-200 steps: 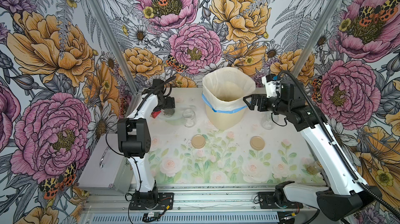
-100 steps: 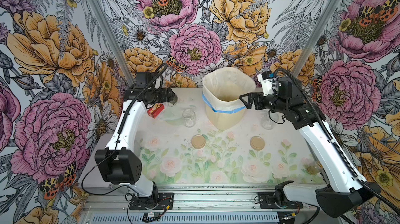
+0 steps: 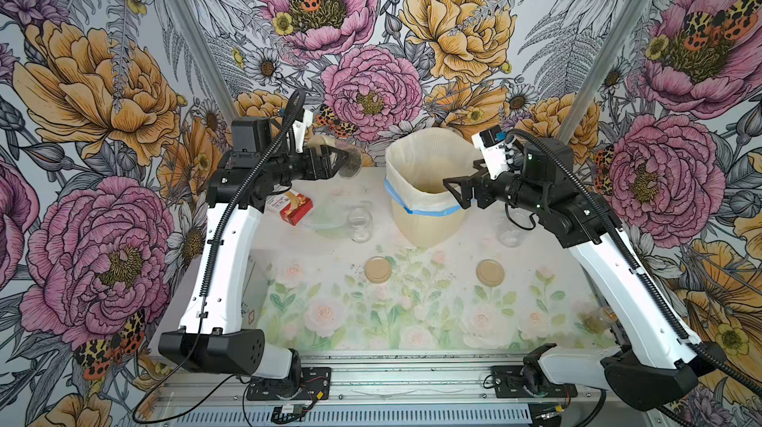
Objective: Empty moldy tea leaves from jars
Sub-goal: Pick up the jar from the center of the board.
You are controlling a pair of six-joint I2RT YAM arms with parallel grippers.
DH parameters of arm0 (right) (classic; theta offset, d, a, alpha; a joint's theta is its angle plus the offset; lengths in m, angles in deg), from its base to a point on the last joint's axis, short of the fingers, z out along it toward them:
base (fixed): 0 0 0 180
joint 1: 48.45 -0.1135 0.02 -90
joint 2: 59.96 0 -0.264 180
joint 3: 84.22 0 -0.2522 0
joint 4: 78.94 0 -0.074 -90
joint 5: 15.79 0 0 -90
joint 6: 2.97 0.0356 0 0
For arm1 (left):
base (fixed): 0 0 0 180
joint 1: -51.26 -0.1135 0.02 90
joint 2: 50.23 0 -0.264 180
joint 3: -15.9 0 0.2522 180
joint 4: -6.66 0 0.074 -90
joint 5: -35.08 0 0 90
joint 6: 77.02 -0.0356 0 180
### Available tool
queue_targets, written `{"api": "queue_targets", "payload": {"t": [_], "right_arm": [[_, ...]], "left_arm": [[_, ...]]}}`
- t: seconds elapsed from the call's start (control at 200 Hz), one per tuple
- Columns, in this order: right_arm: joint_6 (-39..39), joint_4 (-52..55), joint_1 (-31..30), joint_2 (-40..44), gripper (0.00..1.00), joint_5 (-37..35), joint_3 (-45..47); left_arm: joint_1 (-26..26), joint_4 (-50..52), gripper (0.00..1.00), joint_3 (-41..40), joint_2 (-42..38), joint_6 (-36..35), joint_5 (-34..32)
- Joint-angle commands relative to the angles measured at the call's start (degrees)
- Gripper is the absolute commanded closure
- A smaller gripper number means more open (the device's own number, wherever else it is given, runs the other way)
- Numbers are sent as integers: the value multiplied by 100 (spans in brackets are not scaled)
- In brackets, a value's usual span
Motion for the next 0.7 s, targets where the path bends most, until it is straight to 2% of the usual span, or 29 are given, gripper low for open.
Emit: {"api": "queue_targets", "payload": {"t": [0.0,0.125,0.31,0.415,0.691], "right_arm": [[-703,-167,-15,-115,0,-137,-197],[-1223,-296,-36,-108,0,-183,-187],[-1940,-1153,-55,192,0,-501,433],[-2024,-1350,-63,272,0,-683,514],[-2439,-1875,-167,593,0,-877,1019]], "left_arm": [[339,-342,43,574,247,204,538],[827,-363,43,1274,755,321,557],[1479,-508,43,2442,1746,635,708],[1679,-928,43,2637,2215,1017,972],[2132,-1161,43,3365,3005,1348,1028]]}}
